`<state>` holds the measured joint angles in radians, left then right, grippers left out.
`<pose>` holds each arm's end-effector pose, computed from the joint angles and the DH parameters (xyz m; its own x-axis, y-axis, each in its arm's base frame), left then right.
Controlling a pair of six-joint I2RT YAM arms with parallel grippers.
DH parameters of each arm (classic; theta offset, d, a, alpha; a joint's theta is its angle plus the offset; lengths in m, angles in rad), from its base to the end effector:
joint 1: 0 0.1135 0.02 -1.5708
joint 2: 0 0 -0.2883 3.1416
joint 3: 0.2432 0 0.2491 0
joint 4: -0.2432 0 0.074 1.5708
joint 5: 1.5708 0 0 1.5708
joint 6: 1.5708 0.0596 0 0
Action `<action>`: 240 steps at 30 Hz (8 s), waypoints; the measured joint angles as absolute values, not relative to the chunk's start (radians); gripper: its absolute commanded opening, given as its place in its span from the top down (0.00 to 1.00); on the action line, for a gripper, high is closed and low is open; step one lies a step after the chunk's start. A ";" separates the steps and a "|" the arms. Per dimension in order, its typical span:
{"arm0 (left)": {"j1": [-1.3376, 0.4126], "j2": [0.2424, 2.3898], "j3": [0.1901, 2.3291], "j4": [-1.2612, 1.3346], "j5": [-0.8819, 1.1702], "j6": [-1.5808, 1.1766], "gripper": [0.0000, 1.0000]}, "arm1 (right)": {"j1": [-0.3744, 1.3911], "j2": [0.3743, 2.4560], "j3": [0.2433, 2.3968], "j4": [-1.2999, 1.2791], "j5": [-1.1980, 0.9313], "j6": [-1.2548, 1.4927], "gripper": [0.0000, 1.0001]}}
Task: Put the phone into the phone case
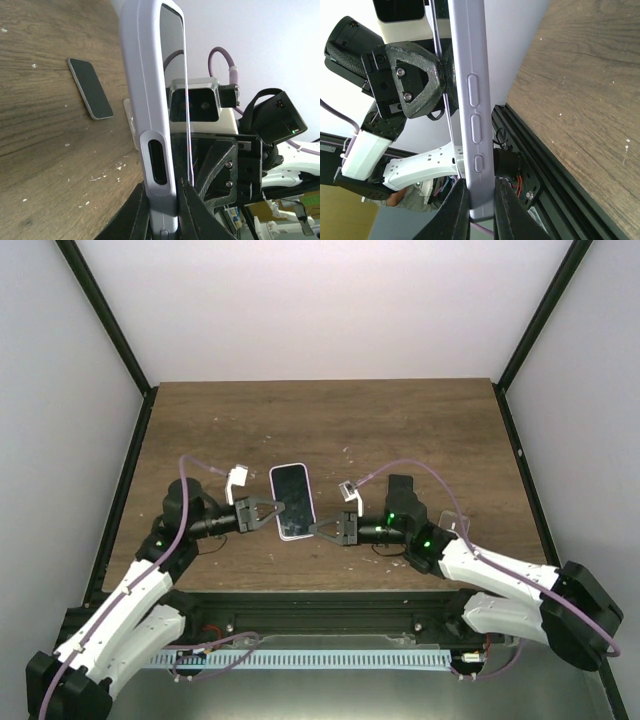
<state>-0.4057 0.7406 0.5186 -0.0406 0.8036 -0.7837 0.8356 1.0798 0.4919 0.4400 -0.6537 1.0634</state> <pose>0.1371 -0.1056 0.2834 -0.8132 -0.1840 -0.5521 0.4781 0.3297 -0.8141 0.1331 0.2012 0.2657 -0.9152 0.0224 -0.4023 -0.3957 0.1375 0.9080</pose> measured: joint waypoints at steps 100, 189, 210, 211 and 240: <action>-0.218 0.817 0.766 -0.615 0.501 -0.378 0.03 | 0.133 1.392 0.810 -0.653 0.132 0.577 0.74; -0.218 0.775 0.766 -0.615 0.404 -0.378 0.03 | 0.688 1.739 1.067 -0.458 -0.131 0.610 0.99; -0.218 0.779 0.766 -0.615 0.401 -0.378 0.03 | 0.632 1.670 1.106 -0.604 0.054 0.595 0.05; -0.218 0.779 0.766 -0.615 0.401 -0.378 0.03 | 0.620 1.667 1.106 -0.612 0.064 0.598 0.01; -0.218 0.779 0.766 -0.615 0.401 -0.378 0.03 | 0.337 1.695 0.970 -0.552 0.103 0.475 0.06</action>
<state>-0.2184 0.7792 0.7662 -0.6151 0.4011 -0.3779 0.3374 1.6947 0.9695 -0.5522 0.1028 0.4747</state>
